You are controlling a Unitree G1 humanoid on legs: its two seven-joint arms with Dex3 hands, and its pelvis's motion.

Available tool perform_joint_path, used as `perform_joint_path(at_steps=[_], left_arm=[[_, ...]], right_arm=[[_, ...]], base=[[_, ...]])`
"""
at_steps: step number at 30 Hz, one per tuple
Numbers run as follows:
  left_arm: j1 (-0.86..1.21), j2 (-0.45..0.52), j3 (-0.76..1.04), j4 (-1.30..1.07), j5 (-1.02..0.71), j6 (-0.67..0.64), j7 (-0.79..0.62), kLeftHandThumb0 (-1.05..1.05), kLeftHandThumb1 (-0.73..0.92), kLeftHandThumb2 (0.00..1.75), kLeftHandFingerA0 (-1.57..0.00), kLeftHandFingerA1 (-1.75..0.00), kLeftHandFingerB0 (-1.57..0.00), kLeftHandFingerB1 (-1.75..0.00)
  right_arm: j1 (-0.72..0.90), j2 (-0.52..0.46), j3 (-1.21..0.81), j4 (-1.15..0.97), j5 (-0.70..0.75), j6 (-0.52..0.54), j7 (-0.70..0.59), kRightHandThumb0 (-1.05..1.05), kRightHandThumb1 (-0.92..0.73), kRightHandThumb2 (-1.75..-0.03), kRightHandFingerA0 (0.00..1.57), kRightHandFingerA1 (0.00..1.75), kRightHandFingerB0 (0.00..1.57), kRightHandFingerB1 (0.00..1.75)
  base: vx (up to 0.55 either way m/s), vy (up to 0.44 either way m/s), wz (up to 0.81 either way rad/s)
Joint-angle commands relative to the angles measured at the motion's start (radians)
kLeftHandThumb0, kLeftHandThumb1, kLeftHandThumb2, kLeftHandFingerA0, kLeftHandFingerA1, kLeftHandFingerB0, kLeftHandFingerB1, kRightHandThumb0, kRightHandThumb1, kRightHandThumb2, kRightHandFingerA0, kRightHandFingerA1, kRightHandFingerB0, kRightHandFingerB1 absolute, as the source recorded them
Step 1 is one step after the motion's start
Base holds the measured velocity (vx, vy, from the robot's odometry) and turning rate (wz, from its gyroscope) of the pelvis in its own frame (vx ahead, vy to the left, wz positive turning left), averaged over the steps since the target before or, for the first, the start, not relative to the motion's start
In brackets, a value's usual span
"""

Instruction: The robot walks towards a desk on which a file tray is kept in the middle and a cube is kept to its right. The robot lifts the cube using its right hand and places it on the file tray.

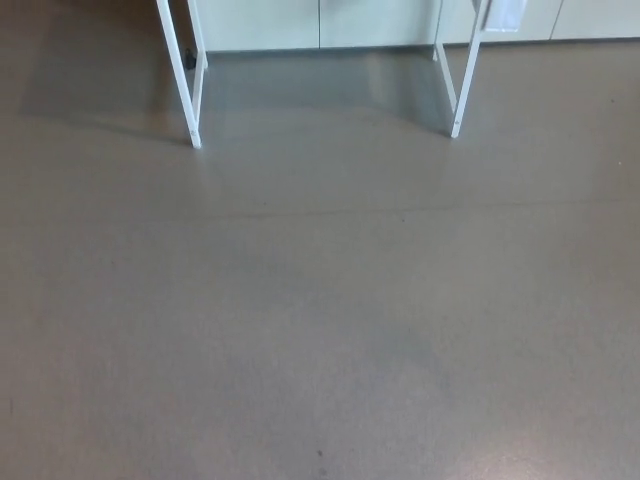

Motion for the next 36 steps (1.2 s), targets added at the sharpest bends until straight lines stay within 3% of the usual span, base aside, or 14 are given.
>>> perform_joint_path(at_steps=[1,2,6,7,14,17,18,20,23,24,29,34,35,36], left_arm=[[0.007,0.010,-0.016,-0.024,0.002,0.054,0.020,-0.78,0.62,1.00,0.00,-0.37,0.00,-0.31],[0.000,0.013,-0.013,-0.006,-0.003,0.039,0.007,-0.81,0.65,1.00,0.00,-0.32,0.00,-0.26],[-0.021,0.021,-0.007,0.034,-0.015,0.033,-0.009,-0.80,0.64,0.99,0.00,-0.33,0.00,-0.24],[-0.021,0.026,-0.019,0.039,0.000,0.009,-0.008,-0.76,0.67,1.04,0.00,-0.40,0.00,-0.29],[0.007,0.026,-0.047,-0.062,0.026,0.065,0.030,-0.73,0.84,0.67,-0.05,-0.37,-0.04,-0.26],[0.005,0.024,-0.027,-0.062,-0.015,0.088,0.010,-0.75,0.62,1.00,0.00,-0.41,0.00,-0.30],[0.010,0.023,-0.037,-0.072,0.000,0.082,0.025,-0.71,0.83,0.66,-0.05,-0.37,-0.04,-0.26],[0.005,0.028,-0.051,-0.064,0.016,0.064,0.032,-0.73,0.80,0.65,-0.06,-0.43,-0.06,-0.29],[-0.031,0.033,-0.053,-0.013,0.018,0.056,0.040,-0.74,0.64,0.99,-0.03,-0.43,-0.02,-0.33],[-0.025,0.036,-0.062,-0.015,0.027,0.041,0.037,-0.72,0.84,0.64,-0.05,-0.38,-0.02,-0.30],[-0.028,0.029,-0.060,-0.031,0.021,0.075,0.081,-0.75,0.81,0.65,-0.08,-0.44,-0.09,-0.30],[-0.037,0.042,-0.081,-0.013,0.046,0.033,0.080,-0.73,0.63,1.01,-0.04,-0.50,-0.03,-0.38],[-0.033,0.041,-0.073,-0.031,0.028,0.058,0.073,-0.77,0.66,0.90,-0.10,-0.52,-0.02,-0.29],[-0.037,0.038,-0.056,-0.035,0.003,0.085,0.066,-0.75,0.80,0.64,-0.08,-0.45,-0.07,-0.27]], right_arm=[[-0.011,-0.008,-0.009,0.019,0.006,-0.034,0.020,-0.90,-0.60,-1.06,0.00,0.43,0.00,0.30],[-0.011,-0.009,-0.016,0.012,0.017,-0.026,0.036,-0.98,-0.80,-0.66,0.01,0.46,0.00,0.33],[-0.007,-0.035,-0.009,-0.029,0.007,0.024,0.092,-0.99,-0.86,-0.66,0.00,0.52,0.00,0.27],[-0.003,-0.036,-0.006,-0.022,-0.008,-0.013,0.065,-1.04,-0.72,-1.12,0.06,0.36,0.00,0.20],[-0.021,-0.014,-0.044,-0.023,0.059,0.055,0.125,-0.96,-0.65,-1.04,0.09,0.24,0.02,0.26],[-0.021,-0.032,-0.012,-0.038,-0.004,0.044,0.108,-0.99,-0.87,-0.66,0.02,0.52,0.00,0.19],[-0.019,-0.040,0.006,-0.042,-0.036,0.036,0.085,-1.05,-0.72,-1.11,0.07,0.44,0.00,0.21],[-0.026,-0.040,0.004,-0.051,-0.022,0.065,0.106,-1.05,-0.72,-1.11,0.00,0.38,0.00,0.21],[-0.038,-0.030,0.019,-0.036,-0.045,0.049,0.056,-0.99,-0.87,-0.66,0.03,0.50,0.00,0.23],[-0.032,-0.038,0.016,-0.027,-0.037,0.009,0.069,-0.97,-0.88,-0.67,0.04,0.50,0.00,0.19],[-0.065,0.004,-0.051,0.028,0.058,0.033,0.129,-0.96,-0.65,-1.04,0.09,0.22,0.02,0.27],[0.002,-0.043,-0.030,-0.120,-0.019,0.067,0.112,-1.05,-0.74,-1.14,0.05,0.37,0.00,0.23],[-0.009,-0.019,-0.043,-0.099,-0.002,0.080,0.094,-0.99,-0.79,-0.66,0.00,0.41,0.01,0.34],[-0.024,-0.014,-0.037,-0.086,-0.001,0.096,0.102,-0.98,-0.67,-1.09,0.07,0.31,0.01,0.26]], base=[[0.00,0.000,0.00],[0.05,0.038,-0.11],[0.04,0.155,-0.03],[0.10,0.250,-0.19],[0.23,0.391,-0.15],[0.18,0.107,0.02],[0.17,0.043,0.05],[0.18,-0.028,0.13],[0.17,-0.118,0.08],[0.23,-0.190,0.11],[0.32,-0.204,0.11],[0.26,-0.094,-0.01],[0.24,-0.007,-0.07],[0.25,0.034,-0.17]])
